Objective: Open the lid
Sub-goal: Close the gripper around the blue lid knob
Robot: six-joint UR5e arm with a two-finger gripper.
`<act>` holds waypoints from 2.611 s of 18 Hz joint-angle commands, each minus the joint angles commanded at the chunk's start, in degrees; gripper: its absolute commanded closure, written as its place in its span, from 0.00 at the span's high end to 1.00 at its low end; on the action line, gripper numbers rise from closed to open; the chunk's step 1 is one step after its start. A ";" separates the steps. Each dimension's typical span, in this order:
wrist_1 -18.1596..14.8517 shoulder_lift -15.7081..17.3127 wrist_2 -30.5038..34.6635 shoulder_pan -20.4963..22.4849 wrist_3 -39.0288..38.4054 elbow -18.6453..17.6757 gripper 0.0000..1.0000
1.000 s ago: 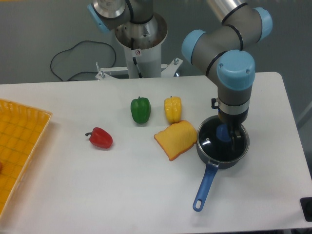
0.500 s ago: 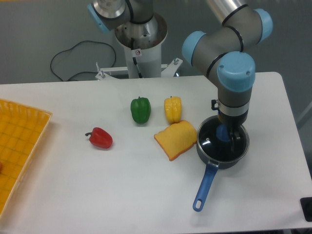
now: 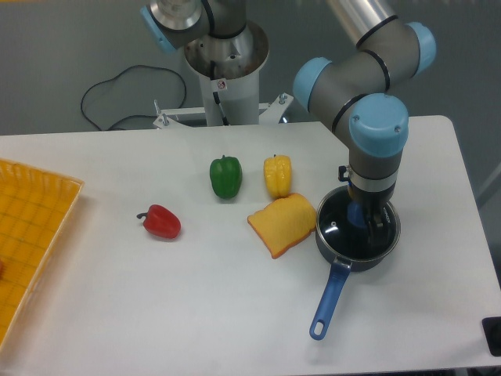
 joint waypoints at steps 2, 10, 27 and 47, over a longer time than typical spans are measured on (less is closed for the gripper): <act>0.00 0.09 0.00 0.09 0.00 -0.09 1.00; 0.00 0.00 -0.09 0.18 0.09 -0.70 1.00; 0.00 -0.44 0.09 0.53 -1.76 -2.46 1.00; -0.26 -0.70 0.09 1.32 -1.85 -2.37 0.73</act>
